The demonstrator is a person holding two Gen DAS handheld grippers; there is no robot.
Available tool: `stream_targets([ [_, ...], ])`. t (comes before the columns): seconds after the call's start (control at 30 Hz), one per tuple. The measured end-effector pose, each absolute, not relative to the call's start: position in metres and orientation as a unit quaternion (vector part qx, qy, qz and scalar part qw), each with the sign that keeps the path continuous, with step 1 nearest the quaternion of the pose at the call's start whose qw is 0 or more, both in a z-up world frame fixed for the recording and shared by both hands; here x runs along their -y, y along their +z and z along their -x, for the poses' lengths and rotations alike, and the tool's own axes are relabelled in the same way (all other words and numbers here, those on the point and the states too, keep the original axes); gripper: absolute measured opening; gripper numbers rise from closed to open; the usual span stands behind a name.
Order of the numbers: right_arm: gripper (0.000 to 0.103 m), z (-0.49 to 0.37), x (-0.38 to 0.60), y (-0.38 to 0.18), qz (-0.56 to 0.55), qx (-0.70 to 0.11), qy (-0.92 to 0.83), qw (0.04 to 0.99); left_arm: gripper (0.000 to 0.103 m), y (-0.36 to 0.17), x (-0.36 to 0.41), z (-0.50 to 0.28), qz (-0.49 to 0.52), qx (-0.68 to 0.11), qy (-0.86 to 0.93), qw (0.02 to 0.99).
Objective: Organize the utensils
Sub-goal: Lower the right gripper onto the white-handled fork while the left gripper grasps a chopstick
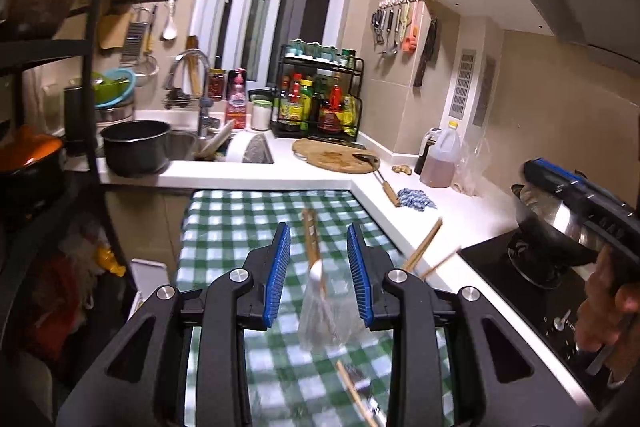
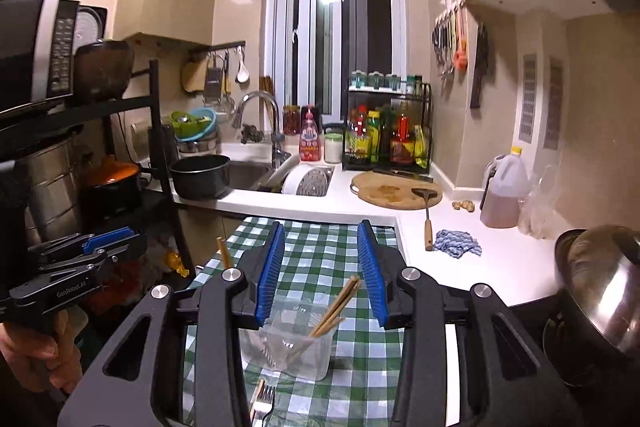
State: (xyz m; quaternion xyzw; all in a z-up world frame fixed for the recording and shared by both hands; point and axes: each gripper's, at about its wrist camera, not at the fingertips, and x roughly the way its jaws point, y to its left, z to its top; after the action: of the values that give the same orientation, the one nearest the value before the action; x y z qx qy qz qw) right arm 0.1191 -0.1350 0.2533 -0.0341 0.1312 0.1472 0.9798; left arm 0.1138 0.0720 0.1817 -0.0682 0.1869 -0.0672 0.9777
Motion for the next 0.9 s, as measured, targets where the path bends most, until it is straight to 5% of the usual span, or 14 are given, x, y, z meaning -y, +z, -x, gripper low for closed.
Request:
stream_targets([
  [0.23,0.035,-0.064,0.151,0.191,0.025,-0.166,0.164,0.972,0.029,0.122,-0.076,-0.064,0.052,-0.21,-0.039,0.975],
  [0.3,0.015,-0.058,0.15,0.165,0.024,-0.19,0.175,0.966,0.028,0.108,-0.077,-0.058,0.063,-0.222,-0.038,0.972],
  [0.37,0.009,-0.055,0.148,0.135,0.019,-0.22,0.183,0.958,0.027,0.095,-0.074,-0.051,0.062,-0.221,-0.034,0.973],
  [0.9,0.016,-0.07,0.102,0.001,0.038,-0.351,0.21,0.912,0.027,0.067,-0.085,-0.047,0.073,-0.237,-0.011,0.969],
])
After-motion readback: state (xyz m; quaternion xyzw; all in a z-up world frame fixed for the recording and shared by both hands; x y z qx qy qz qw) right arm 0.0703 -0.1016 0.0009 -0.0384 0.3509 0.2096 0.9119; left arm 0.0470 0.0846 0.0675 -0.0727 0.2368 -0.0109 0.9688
